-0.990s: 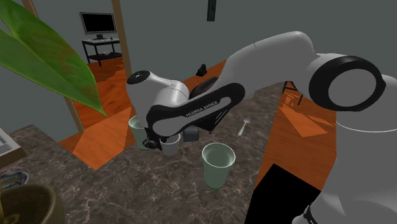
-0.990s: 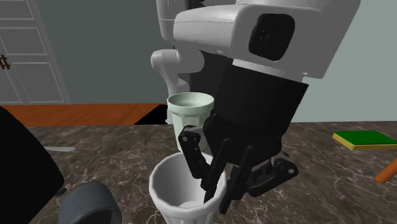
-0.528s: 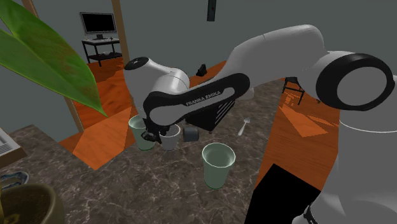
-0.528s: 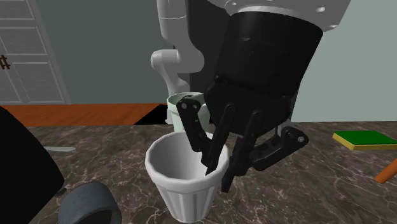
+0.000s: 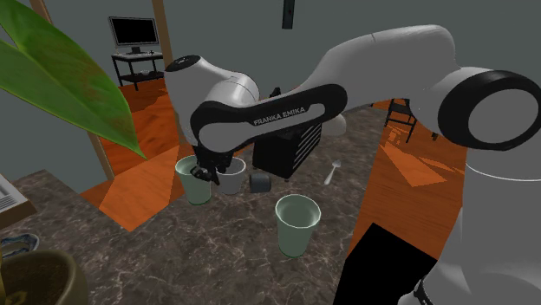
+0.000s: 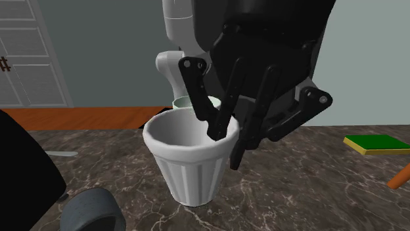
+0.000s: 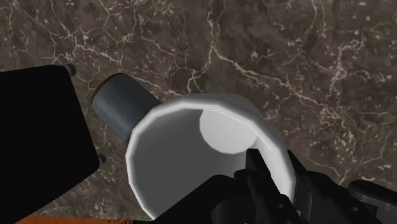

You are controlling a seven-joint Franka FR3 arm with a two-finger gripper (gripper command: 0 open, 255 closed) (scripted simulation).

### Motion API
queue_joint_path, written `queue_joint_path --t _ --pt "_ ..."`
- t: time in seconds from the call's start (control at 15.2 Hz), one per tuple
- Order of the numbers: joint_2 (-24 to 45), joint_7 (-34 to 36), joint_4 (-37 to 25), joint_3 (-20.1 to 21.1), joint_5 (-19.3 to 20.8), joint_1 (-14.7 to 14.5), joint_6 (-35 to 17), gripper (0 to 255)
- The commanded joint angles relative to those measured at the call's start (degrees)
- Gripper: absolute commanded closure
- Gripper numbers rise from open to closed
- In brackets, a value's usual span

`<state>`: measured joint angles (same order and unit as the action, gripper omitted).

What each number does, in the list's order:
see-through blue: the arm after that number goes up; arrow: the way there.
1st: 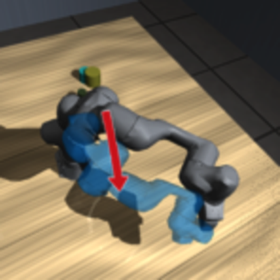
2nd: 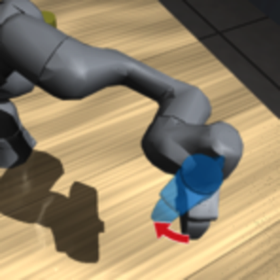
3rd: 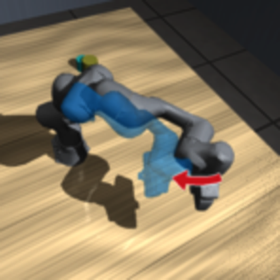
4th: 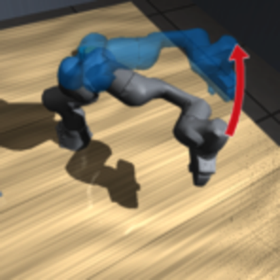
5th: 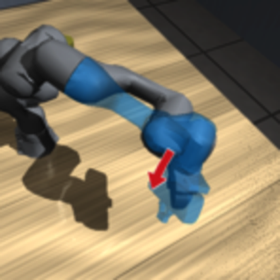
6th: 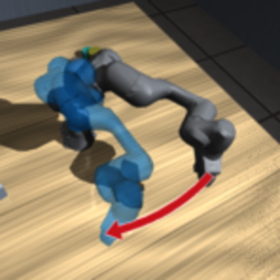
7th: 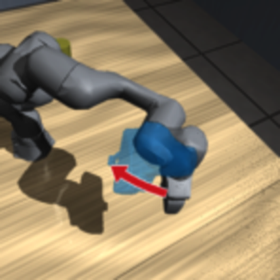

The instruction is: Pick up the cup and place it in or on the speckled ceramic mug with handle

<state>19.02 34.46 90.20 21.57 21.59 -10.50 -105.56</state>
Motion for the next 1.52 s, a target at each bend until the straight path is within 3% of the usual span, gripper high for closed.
queue_joint_path --t 0.0,0.59,1.45 --pt "-0.1 -0.3 -1.4 0.1 -0.2 -0.2 1.5 255" --pt "-0.4 -2.0 -7.5 0.3 -0.7 -0.7 7.6 255" --pt "-11.2 -18.7 4.1 -5.3 -5.2 11.6 1.6 255"
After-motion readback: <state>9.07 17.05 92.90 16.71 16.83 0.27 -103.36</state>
